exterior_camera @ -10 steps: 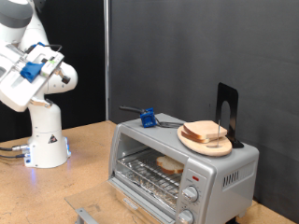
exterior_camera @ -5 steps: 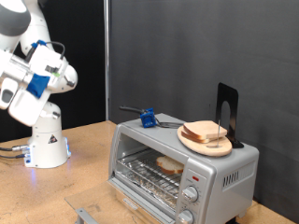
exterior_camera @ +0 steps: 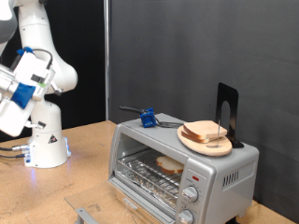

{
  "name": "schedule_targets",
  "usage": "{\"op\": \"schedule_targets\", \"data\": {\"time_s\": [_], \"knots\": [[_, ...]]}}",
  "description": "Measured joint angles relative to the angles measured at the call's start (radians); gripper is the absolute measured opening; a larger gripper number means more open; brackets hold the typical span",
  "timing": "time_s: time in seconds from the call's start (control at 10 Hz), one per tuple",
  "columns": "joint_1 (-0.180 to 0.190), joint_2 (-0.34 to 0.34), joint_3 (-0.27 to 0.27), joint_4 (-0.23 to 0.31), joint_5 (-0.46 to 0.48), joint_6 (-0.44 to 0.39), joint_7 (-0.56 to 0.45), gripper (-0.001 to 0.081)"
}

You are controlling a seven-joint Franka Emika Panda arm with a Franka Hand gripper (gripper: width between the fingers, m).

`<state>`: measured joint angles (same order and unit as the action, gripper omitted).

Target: Make a piece of toast with the oven

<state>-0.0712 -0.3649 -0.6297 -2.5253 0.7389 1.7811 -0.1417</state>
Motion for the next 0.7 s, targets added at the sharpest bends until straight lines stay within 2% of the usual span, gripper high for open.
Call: {"op": "schedule_targets", "data": {"time_s": [0.1,0.3,0.5,0.6,0.7], "knots": [[0.000,0.000,0.000,0.000,0.000,-0.013,0.001,0.0808],[0.001,0.009,0.000,0.007,0.000,-0.081,0.089,0.0808],[0.006,0.086,0.000,0.039,0.020,-0.103,0.151,0.0808],[0.009,0.146,-0.001,0.062,0.034,-0.104,0.127,0.0808],[0.009,0.203,-0.001,0.077,0.055,-0.070,0.041,0.0808]]}}
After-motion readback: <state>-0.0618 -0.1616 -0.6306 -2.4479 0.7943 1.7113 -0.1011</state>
